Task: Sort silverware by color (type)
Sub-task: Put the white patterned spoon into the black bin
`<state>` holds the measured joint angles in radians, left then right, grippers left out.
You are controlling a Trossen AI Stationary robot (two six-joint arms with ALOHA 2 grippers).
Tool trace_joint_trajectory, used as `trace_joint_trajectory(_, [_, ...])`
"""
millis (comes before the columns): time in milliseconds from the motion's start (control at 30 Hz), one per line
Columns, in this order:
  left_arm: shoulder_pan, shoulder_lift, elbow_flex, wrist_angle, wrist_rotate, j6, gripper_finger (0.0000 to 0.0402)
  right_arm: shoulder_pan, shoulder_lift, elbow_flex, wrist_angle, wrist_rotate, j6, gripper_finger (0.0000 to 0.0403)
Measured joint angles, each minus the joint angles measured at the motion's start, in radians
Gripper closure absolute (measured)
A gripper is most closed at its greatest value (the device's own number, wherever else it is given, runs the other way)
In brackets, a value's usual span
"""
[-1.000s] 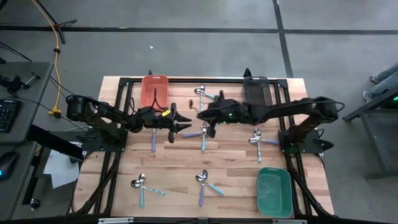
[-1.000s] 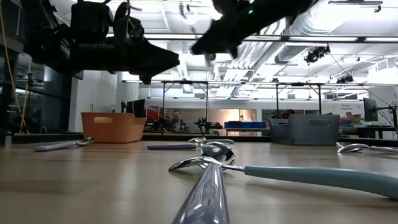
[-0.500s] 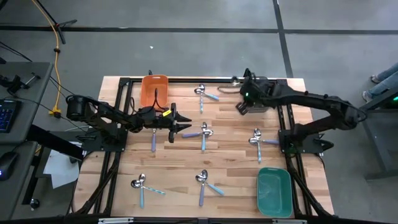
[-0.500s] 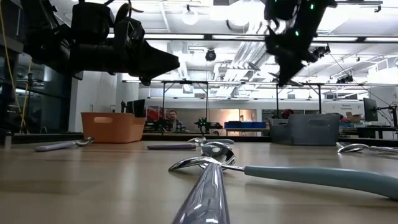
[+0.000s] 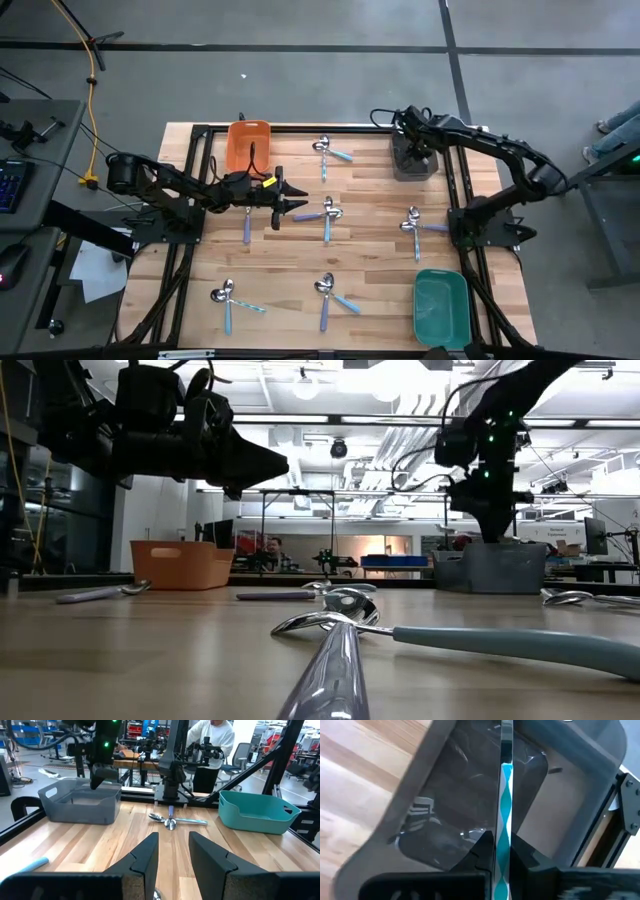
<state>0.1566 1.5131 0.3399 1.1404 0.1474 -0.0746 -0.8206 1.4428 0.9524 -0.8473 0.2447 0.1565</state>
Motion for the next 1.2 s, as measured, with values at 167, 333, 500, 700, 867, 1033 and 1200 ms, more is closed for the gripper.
trace_joint_trajectory(167, [0.0, 0.0, 0.0, 0.0, 0.0, 0.0, 0.0302, -0.037, 0.058, 0.0, 0.012, -0.011, -0.034, 0.0394])
trace_joint_trajectory(333, [0.0, 0.0, 0.0, 0.0, 0.0, 0.0, 0.0302, -0.062, 0.094, 0.0, 0.014, -0.013, -0.053, 0.0394])
trace_joint_trajectory(500, [0.0, 0.0, 0.0, 0.0, 0.0, 0.0, 0.0302, -0.08, 0.114, 0.0, 0.013, -0.017, -0.053, 0.0394])
trace_joint_trajectory(700, [0.0, 0.0, 0.0, 0.0, -0.001, 0.0, 0.0302, -0.086, 0.128, 0.0, 0.007, -0.062, -0.06, 0.0394])
trace_joint_trajectory(867, [0.0, 0.0, 0.0, 0.0, -0.001, 0.0, 0.0302, -0.09, 0.128, 0.0, 0.01, -0.062, -0.061, 0.0394])
trace_joint_trajectory(1033, [0.0, 0.0, 0.0, 0.0, -0.001, 0.0, 0.0302, -0.089, 0.128, 0.0, 0.014, -0.063, -0.061, 0.0394])
trace_joint_trajectory(1200, [0.0, 0.0, 0.0, 0.0, -0.001, 0.0, 0.0302, -0.089, 0.128, 0.0, 0.014, -0.062, -0.06, 0.0394])
